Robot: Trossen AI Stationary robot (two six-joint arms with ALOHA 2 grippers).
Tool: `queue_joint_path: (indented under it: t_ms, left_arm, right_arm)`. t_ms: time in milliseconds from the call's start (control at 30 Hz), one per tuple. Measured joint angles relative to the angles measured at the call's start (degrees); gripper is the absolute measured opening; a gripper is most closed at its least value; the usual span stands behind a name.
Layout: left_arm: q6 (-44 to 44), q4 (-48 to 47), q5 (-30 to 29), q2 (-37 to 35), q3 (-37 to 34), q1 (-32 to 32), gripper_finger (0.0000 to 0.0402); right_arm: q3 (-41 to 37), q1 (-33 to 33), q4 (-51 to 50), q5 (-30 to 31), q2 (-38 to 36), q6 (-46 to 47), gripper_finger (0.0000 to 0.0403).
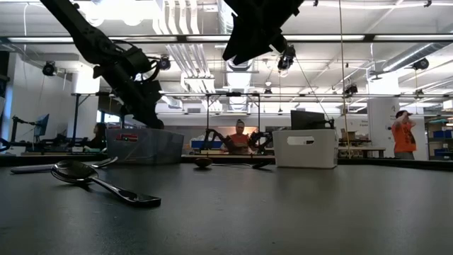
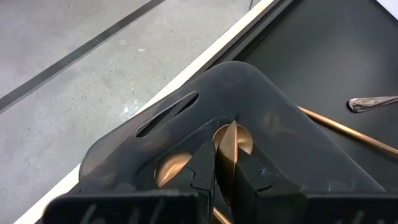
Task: Sort silverware by color (type)
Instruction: Put the gold spoon into the black bin, then put the black spoon into the white bin
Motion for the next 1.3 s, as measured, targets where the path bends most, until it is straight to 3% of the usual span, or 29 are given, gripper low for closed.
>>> queue_joint_path:
  t_ms: [467, 800, 1100, 1300]
  left_arm:
    - [-0.2, -0.1, -3.0, 0.4, 0.0, 0.0, 0.0057]
    - [-0.5, -0.2, -2.9, -0.8, 0.0, -0.1, 0.0061]
    - [-3.6, -0.8, 3.3, -6.4, -0.3, -1.3, 0.0061]
    - [-6.1, -1.0, 3.6, -12.0, -2.4, -5.5, 0.0061]
  right_arm:
    - [0.0, 0.0, 0.1, 0.0, 0.0, 0.0, 0.0189]
    - [-0.1, 0.0, 0.1, 0.0, 0.0, 0.5, 0.0189]
    - [-0.1, 0.0, 0.0, -0.1, 0.0, 2.4, 0.0189]
    - [-0.1, 0.0, 0.0, -0.1, 0.0, 3.9, 0.0189]
